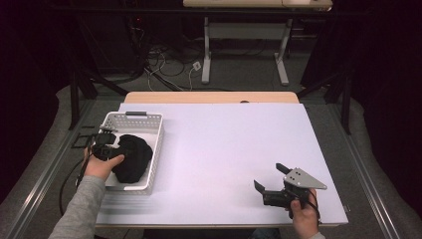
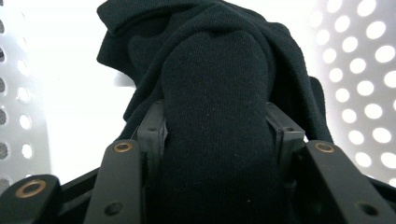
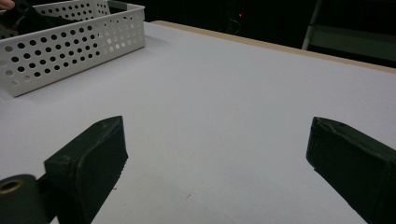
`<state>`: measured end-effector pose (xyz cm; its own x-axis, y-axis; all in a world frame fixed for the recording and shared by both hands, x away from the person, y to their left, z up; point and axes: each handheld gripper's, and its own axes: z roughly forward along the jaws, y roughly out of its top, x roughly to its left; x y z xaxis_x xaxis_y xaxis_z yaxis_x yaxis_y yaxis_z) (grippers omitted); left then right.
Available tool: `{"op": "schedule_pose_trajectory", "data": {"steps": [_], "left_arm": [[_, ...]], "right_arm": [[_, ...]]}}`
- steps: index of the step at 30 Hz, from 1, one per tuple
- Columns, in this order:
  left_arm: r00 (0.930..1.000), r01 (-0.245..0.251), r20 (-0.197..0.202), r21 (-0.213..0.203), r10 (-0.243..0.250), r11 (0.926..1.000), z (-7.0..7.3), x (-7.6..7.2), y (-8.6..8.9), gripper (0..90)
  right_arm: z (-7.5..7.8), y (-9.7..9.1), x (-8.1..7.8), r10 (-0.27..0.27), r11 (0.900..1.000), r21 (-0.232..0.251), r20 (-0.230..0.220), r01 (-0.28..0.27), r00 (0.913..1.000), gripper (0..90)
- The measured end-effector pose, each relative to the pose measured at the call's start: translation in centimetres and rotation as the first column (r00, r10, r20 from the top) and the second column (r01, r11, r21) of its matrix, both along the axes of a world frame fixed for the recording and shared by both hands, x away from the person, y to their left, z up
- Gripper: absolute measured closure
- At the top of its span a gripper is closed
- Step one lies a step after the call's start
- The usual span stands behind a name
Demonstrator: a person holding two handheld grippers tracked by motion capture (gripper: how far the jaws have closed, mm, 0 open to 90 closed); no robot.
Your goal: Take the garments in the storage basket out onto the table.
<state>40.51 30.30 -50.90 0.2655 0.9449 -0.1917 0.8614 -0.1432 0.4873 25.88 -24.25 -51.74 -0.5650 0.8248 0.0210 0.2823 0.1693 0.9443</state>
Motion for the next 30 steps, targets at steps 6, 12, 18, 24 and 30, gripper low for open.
{"op": "schedule_pose_trajectory", "data": {"steps": [6, 12, 18, 24, 30], "left_arm": [[0.9995, -0.013, 0.030, -0.004, 0.013, 0.9999, 0.1, -0.2, -0.1, 53.1], [0.9977, -0.028, 0.061, -0.023, 0.029, 0.9993, 0.6, -0.5, 0.1, 53.7], [0.9957, -0.031, 0.086, -0.034, 0.034, 0.9990, 1.0, -0.8, 0.3, 54.0], [0.9922, -0.037, 0.117, -0.057, 0.043, 0.9977, 1.6, -1.1, 0.7, 54.0], [0.9862, -0.050, 0.154, -0.074, 0.061, 0.9960, 2.0, -1.4, 0.9, 54.0]], "right_arm": [[0.0, 0.0, 0.0, 0.004, 1.0000, -0.004, 0.000, -0.004, 1.0000, 5.0], [0.0, 0.0, 0.0, 0.000, 1.0000, -0.001, 0.002, 0.000, 1.0000, 5.1], [0.0, 0.0, 0.0, 0.002, 1.0000, -0.002, 0.001, -0.002, 1.0000, 5.1], [0.0, 0.0, 0.0, 0.002, 1.0000, -0.006, 0.001, -0.002, 1.0000, 5.1], [0.0, 0.0, 0.0, -0.001, 1.0000, -0.006, 0.000, 0.001, 1.0000, 5.1]]}}
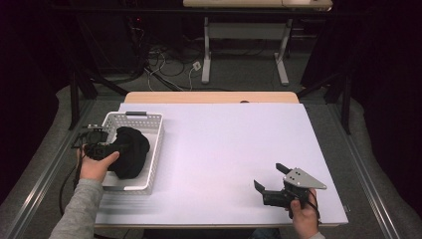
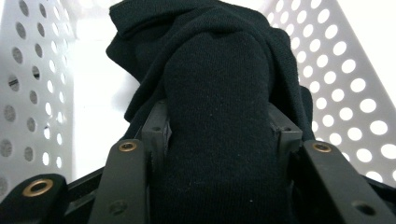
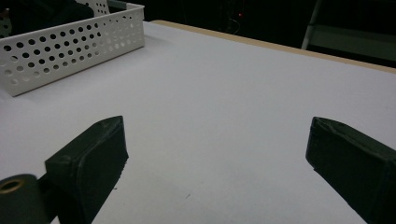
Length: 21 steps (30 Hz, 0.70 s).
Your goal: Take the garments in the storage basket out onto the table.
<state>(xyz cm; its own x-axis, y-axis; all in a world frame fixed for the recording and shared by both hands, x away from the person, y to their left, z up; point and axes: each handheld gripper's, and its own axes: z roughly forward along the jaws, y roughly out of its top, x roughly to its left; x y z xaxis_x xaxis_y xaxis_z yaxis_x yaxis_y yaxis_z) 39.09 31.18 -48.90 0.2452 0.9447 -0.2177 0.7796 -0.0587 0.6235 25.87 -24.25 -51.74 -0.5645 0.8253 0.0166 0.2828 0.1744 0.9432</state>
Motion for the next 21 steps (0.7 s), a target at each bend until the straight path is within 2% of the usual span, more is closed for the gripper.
{"op": "schedule_pose_trajectory", "data": {"steps": [7, 15, 18, 19, 21], "left_arm": [[0.9984, -0.015, 0.054, -0.020, 0.016, 0.9997, 0.7, -0.5, 0.0, 54.0], [0.9955, -0.021, 0.091, -0.037, 0.024, 0.9991, 1.4, -1.2, 0.1, 54.0], [0.9940, -0.024, 0.106, -0.044, 0.028, 0.9988, 1.6, -1.4, 0.2, 54.0], [0.9914, -0.030, 0.126, -0.048, 0.035, 0.9984, 1.9, -1.6, 0.2, 54.0], [0.9896, -0.034, 0.138, -0.053, 0.041, 0.9980, 2.1, -1.8, 0.2, 54.0]], "right_arm": [[0.0, 0.0, 0.0, 0.003, 1.0000, 0.000, 0.001, -0.003, 1.0000, 5.1], [0.0, 0.0, 0.0, 0.002, 1.0000, -0.002, -0.001, -0.002, 1.0000, 5.1], [0.0, 0.0, 0.0, 0.000, 1.0000, 0.001, -0.001, 0.000, 1.0000, 5.1], [0.0, 0.0, 0.0, 0.001, 1.0000, -0.001, 0.000, -0.001, 1.0000, 5.1], [0.0, 0.0, 0.0, 0.003, 1.0000, -0.001, 0.001, -0.003, 1.0000, 5.1]]}}
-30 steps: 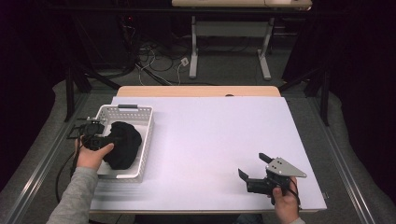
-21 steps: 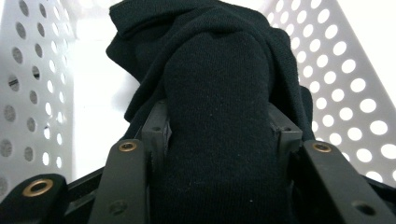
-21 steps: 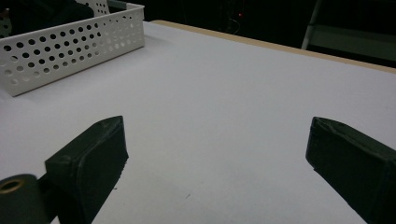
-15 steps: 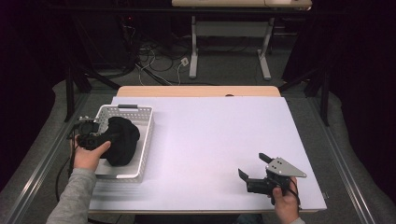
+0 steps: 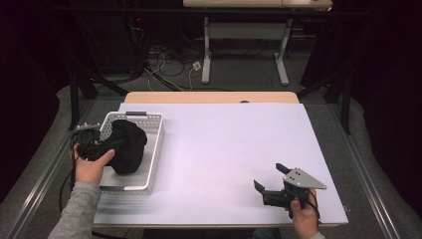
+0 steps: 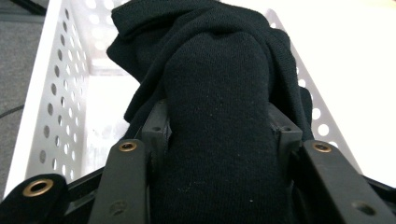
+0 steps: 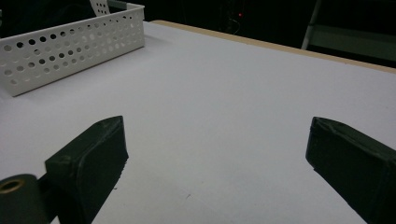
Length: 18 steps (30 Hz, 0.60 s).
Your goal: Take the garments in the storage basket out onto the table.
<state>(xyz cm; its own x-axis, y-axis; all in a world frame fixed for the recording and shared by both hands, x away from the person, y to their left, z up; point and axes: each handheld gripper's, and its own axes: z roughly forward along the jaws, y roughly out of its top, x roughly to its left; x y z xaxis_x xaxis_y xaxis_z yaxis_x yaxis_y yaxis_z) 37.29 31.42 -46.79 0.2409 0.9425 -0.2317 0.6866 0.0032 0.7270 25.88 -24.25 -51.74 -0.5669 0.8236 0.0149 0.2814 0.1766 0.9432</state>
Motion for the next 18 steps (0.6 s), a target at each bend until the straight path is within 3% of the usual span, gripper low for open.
{"op": "schedule_pose_trajectory", "data": {"steps": [9, 18], "left_arm": [[0.9977, -0.030, 0.060, -0.048, 0.033, 0.9984, 0.8, -1.1, 0.1, 54.0], [0.9911, -0.045, 0.122, -0.073, 0.054, 0.9963, 1.7, -2.0, 0.2, 54.0]], "right_arm": [[0.0, 0.0, 0.0, -0.004, 1.0000, 0.003, -0.002, 0.004, 1.0000, 5.1], [0.0, 0.1, 0.0, -0.007, 0.9999, 0.010, -0.005, 0.007, 1.0000, 5.1]]}}
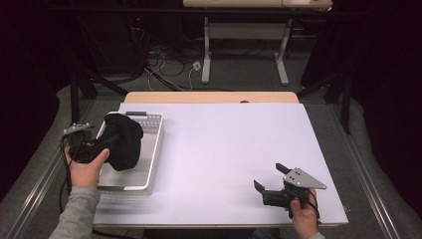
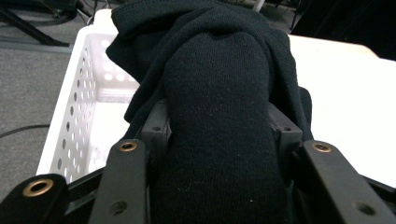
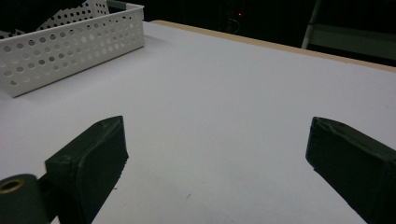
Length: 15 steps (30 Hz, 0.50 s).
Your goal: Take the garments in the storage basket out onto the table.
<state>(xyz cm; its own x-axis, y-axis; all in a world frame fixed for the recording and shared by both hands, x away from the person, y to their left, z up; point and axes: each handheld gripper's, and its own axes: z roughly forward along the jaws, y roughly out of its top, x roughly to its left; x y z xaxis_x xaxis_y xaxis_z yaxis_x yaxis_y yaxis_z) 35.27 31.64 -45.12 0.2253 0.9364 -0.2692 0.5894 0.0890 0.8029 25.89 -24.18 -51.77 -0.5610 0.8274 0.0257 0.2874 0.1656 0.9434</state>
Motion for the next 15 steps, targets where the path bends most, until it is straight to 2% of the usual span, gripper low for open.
{"op": "schedule_pose_trajectory", "data": {"steps": [15], "left_arm": [[0.9969, 0.011, 0.079, -0.010, -0.010, 0.9999, 1.6, -1.5, -0.7, 54.0]], "right_arm": [[0.0, 0.0, 0.0, 0.001, 1.0000, 0.000, 0.000, -0.001, 1.0000, 5.1]]}}
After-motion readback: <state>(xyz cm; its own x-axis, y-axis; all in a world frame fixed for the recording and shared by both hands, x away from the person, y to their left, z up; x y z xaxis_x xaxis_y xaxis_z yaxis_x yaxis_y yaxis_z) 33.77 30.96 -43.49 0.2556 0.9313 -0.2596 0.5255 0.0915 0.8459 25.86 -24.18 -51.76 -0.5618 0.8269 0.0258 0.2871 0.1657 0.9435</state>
